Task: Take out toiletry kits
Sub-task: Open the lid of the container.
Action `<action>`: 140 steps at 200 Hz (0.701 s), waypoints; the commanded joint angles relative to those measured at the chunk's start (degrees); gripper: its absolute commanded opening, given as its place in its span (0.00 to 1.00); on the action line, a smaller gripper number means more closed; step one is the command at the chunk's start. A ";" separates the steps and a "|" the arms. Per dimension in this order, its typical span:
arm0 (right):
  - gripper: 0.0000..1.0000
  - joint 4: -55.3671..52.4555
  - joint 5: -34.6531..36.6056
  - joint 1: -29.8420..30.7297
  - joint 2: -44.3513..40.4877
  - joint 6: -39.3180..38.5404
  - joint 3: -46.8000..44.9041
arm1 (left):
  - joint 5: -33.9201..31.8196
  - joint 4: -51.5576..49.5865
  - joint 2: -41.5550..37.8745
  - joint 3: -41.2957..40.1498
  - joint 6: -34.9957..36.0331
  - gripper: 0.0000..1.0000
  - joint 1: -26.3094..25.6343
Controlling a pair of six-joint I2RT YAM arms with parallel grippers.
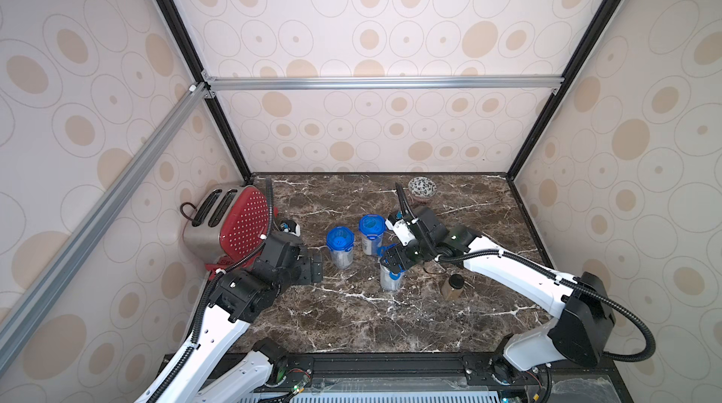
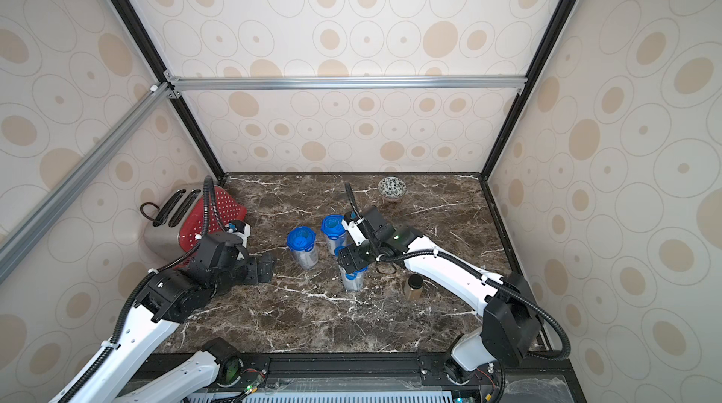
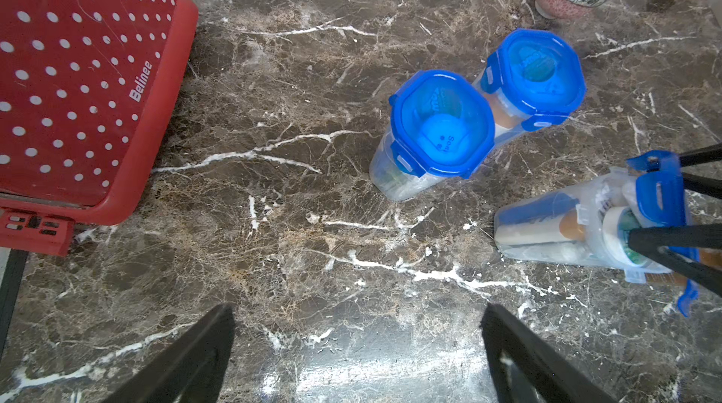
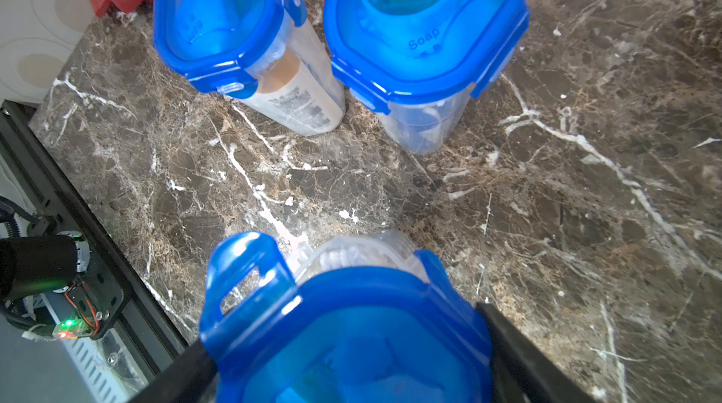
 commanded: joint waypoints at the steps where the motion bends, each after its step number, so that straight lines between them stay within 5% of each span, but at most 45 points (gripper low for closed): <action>1: 0.88 4.62 -3.02 -0.87 -1.28 -1.71 -2.64 | -0.43 -1.94 -0.05 0.22 0.44 0.99 0.25; 87: 0.88 9.23 -6.92 -3.84 -8.02 -1.17 -8.27 | -0.61 -1.99 -0.14 0.13 0.40 0.99 0.20; 140: 0.87 5.27 -4.68 -10.58 -11.03 1.66 -8.79 | -1.05 -1.97 -0.62 0.13 0.29 0.99 0.27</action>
